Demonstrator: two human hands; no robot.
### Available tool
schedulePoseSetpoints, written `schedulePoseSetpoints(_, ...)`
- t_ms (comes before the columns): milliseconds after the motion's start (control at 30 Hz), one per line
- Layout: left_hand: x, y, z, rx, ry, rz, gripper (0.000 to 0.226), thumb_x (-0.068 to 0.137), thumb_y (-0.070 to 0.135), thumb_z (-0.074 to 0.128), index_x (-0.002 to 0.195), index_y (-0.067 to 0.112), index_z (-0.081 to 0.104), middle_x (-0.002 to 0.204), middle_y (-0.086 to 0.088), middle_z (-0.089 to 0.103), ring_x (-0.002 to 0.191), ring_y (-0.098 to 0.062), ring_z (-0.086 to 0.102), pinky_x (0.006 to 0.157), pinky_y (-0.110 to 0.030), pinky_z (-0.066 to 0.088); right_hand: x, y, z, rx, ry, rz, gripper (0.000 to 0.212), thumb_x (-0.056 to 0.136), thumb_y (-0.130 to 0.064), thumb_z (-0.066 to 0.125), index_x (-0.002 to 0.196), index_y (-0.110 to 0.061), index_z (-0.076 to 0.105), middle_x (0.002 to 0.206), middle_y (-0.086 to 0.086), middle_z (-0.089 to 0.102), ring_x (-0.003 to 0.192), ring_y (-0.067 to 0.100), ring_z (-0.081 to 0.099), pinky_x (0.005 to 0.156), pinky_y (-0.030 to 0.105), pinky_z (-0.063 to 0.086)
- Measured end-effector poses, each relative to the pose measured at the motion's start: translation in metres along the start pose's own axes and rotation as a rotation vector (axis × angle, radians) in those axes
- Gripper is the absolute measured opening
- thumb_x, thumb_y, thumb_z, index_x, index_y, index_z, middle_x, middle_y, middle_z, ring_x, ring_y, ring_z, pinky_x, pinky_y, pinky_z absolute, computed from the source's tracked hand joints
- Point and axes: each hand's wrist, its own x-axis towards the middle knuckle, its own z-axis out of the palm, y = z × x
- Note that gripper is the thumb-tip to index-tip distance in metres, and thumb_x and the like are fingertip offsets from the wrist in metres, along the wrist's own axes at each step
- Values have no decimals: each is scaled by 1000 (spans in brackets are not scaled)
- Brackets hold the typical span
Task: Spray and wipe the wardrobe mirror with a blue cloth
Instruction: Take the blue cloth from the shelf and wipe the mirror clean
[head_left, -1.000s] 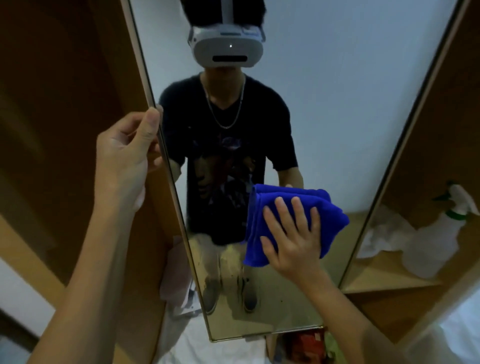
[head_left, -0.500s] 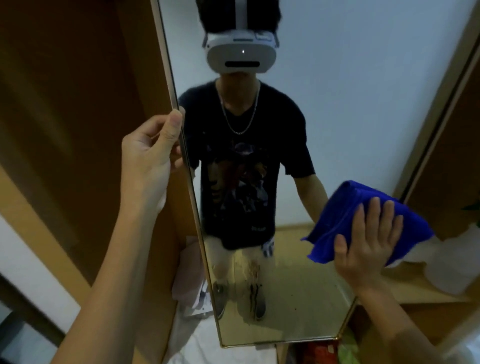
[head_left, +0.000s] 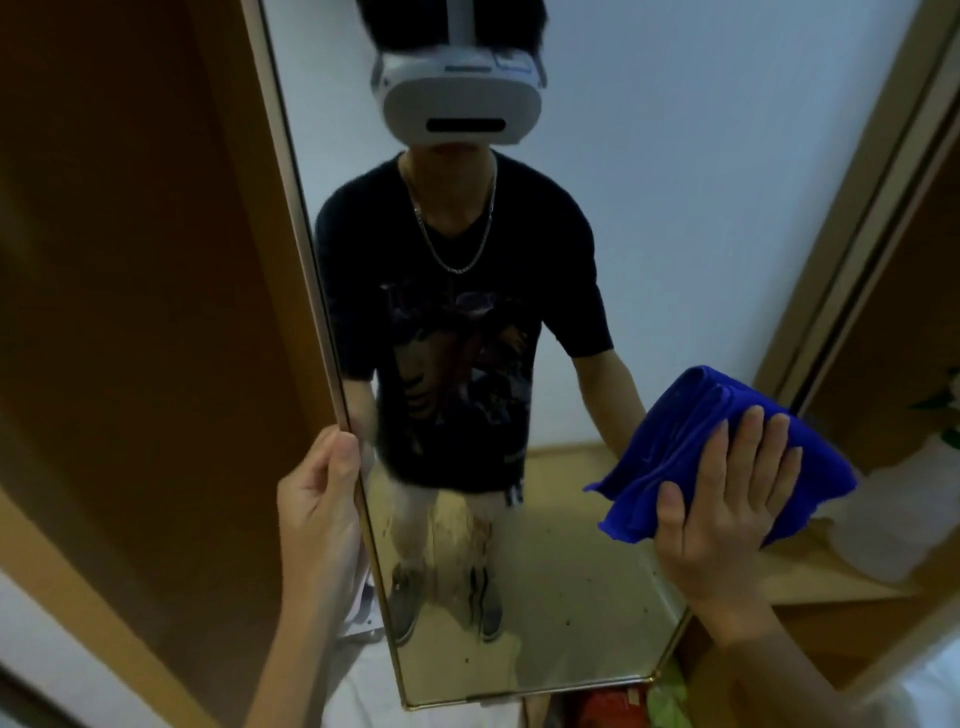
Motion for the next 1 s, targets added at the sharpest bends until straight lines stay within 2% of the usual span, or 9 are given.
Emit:
schedulePoseSetpoints(133,-6,-21,-9,-93,60,-10,26,87,39,47,81,24,67,68,15,61,65,5,57,58,-6,43,-27,-1,3,-9,-17,41,63,103,-41,23,158,-16,6,166,3,1,153,28,2,123,52,4)
schedulePoseSetpoints(300,-5,-30,-23,-23,-2,26,22,84,47,54,80,37,73,74,15,64,72,1,57,66,-10,45,-23,-13,11,14,56,92,62,101,-37,24,158,-19,7,166,-2,1,153,27,3,123,51,4)
schedulePoseSetpoints(433,1,-34,-29,-48,-54,25,29,83,59,63,90,33,73,82,11,68,79,-8,61,70,-19,49,-22,-36,20,31,105,190,62,100,-38,23,157,-21,6,166,-3,1,152,28,6,121,56,9)
schedulePoseSetpoints(500,0,-37,-29,-61,-54,36,31,85,55,63,94,27,73,86,10,70,83,-10,63,73,-19,51,-25,-61,22,48,102,203,63,100,-40,22,157,-21,4,166,-3,-1,152,28,5,121,57,9)
schedulePoseSetpoints(633,1,-36,-27,-45,-40,57,31,89,33,54,102,8,69,88,9,72,85,-6,66,74,-14,51,-34,-135,23,117,18,150,64,101,-42,25,158,-21,6,166,-1,-5,153,29,-1,121,55,4)
schedulePoseSetpoints(700,2,-36,-29,-26,-62,56,30,89,33,54,101,9,69,87,7,71,85,-8,66,75,-16,50,-38,-177,25,154,-24,70,62,102,-42,28,158,-23,9,166,-1,-2,153,29,1,121,55,3)
schedulePoseSetpoints(800,4,-35,-32,9,-83,59,22,91,30,52,95,15,68,83,10,71,79,-3,65,72,-14,50,-42,-228,29,197,-70,-35,59,103,-39,31,157,-26,12,166,-2,2,153,27,5,122,54,3)
schedulePoseSetpoints(900,3,-35,-33,20,-88,56,22,90,34,51,96,20,68,86,10,72,80,-4,66,74,-16,52,-42,-236,30,231,-85,-57,58,103,-37,33,157,-26,14,166,-3,4,153,24,9,122,52,3)
schedulePoseSetpoints(1000,3,-34,-33,8,-91,58,21,90,37,51,95,25,68,85,11,71,80,-5,65,74,-18,52,-41,-210,28,226,-77,-173,63,99,-40,41,156,-28,18,166,-5,7,153,21,13,123,48,4)
